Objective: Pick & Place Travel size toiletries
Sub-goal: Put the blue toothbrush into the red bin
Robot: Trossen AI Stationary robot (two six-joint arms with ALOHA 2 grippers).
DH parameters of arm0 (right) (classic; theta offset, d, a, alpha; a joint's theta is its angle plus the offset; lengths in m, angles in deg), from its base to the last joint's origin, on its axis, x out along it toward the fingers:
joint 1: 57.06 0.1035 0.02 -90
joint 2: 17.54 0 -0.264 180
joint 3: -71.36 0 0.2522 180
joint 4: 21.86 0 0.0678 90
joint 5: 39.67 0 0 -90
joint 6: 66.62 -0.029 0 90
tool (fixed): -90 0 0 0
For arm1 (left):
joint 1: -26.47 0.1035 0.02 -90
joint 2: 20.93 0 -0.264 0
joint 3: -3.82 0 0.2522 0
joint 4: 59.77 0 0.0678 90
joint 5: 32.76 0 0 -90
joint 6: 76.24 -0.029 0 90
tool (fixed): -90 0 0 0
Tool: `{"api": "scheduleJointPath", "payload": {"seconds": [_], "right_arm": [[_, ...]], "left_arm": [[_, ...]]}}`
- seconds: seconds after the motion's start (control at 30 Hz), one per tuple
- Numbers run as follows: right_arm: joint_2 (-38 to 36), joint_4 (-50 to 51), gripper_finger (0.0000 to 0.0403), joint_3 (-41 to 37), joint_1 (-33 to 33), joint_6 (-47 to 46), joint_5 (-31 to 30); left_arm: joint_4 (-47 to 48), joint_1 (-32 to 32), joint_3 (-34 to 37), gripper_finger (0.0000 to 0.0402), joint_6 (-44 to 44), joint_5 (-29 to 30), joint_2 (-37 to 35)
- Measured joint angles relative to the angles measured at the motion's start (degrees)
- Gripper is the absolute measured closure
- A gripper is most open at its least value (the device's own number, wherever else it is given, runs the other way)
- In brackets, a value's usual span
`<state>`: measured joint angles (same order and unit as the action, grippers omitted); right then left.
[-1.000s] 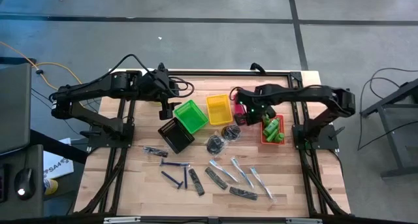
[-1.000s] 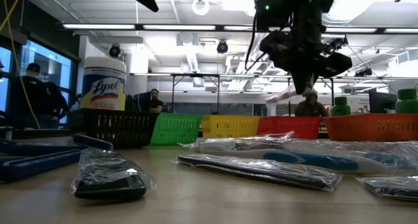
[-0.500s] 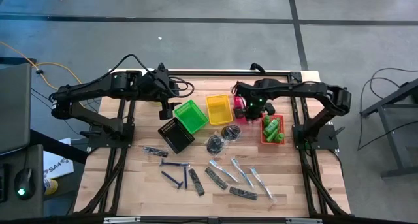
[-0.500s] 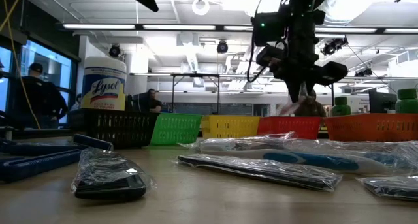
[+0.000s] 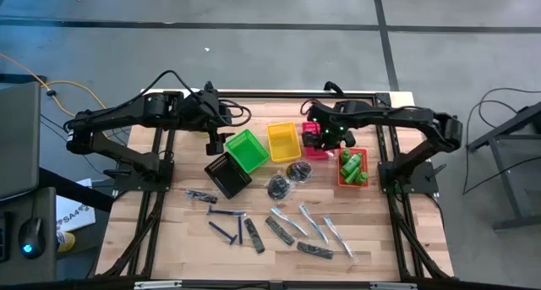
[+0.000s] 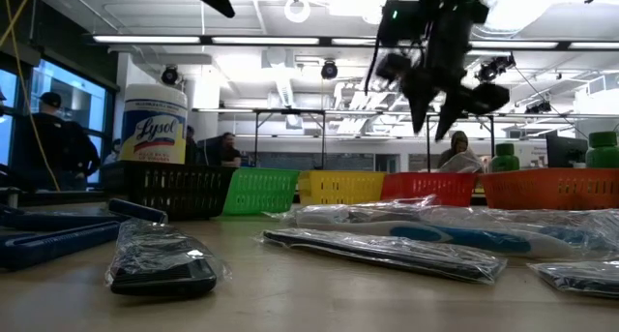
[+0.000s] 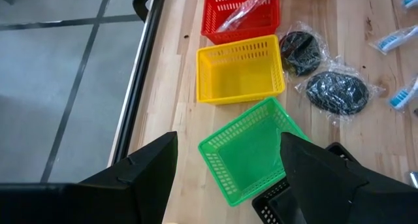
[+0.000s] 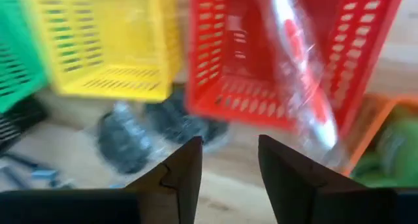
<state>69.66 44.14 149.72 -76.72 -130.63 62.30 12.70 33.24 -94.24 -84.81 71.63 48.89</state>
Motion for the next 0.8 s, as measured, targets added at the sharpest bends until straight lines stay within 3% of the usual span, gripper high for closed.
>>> {"api": "scheduleJointPath", "payload": {"seconds": [0.3,0.57,0.8], "right_arm": [[-9.3,0.2,0.0285,0.0,15.1,-12.1,-3.5],[-8.4,3.5,0.0293,0.1,34.0,-23.9,-3.0],[-5.3,6.0,0.0278,0.0,44.3,-30.8,-2.2]], "left_arm": [[0.7,0.0,0.0,0.0142,0.3,0.0,0.0],[1.0,0.0,0.0,0.0142,0.3,0.0,0.0],[1.0,0.0,0.0,0.0142,0.0,0.0,0.0]]}}
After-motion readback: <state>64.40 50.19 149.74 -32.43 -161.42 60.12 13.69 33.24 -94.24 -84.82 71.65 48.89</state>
